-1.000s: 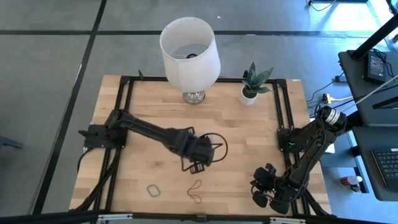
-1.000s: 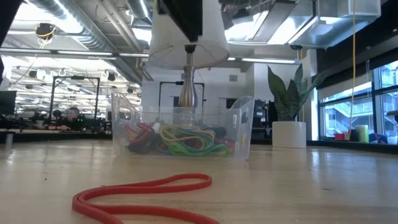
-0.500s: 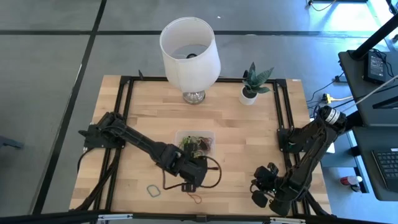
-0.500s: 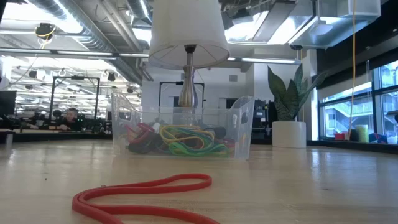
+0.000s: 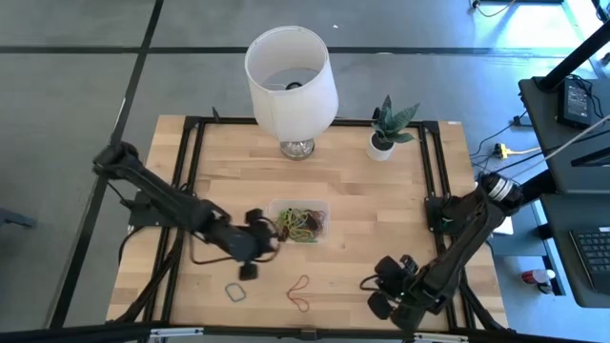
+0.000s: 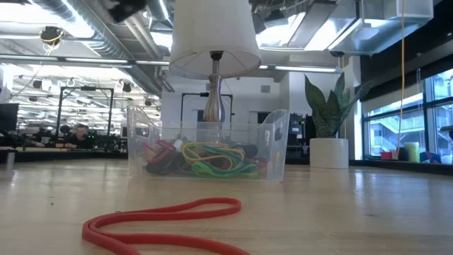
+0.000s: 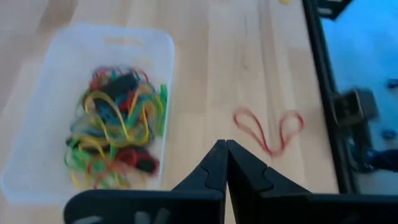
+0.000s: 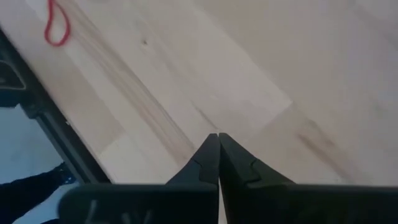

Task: Pick and place rubber bands into bin
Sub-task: Put the blue rubber band into the transparent bin

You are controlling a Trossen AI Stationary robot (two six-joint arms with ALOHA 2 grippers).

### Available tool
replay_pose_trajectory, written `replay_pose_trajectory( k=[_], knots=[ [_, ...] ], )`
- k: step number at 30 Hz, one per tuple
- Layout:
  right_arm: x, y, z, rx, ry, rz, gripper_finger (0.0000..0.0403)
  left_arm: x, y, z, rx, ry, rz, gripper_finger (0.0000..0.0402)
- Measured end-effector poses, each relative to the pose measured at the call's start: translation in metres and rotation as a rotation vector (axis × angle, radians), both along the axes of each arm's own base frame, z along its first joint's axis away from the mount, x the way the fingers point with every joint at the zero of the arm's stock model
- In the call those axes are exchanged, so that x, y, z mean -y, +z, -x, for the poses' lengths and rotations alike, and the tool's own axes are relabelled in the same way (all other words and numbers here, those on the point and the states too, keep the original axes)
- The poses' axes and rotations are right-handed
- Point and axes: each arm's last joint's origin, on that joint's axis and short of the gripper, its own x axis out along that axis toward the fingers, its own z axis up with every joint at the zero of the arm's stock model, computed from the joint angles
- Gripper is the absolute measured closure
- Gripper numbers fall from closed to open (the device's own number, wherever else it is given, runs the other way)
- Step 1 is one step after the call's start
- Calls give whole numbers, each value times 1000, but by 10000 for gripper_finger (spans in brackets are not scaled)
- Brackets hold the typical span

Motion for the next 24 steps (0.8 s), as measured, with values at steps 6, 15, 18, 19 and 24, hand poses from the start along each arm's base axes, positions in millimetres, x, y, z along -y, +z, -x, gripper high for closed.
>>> replay_pose_trajectory(
  k=[6, 15, 18, 19, 24],
  knots=[
    [-6, -4, -14, -4, -103, -47, 402, 2, -14, 52, -52, -152, 48, 400],
    [-2, -6, -21, 5, -167, -70, 401, 23, -52, 89, -191, -263, 61, 369],
    [0, -6, -21, -2, -171, -59, 401, 29, -61, 93, -221, -267, 51, 337],
    [0, -6, -21, -2, -165, -56, 401, 30, -64, 94, -229, -262, 51, 326],
    [0, -6, -21, -8, -113, -32, 401, 38, -80, 93, -271, -276, 27, 278]
  ],
)
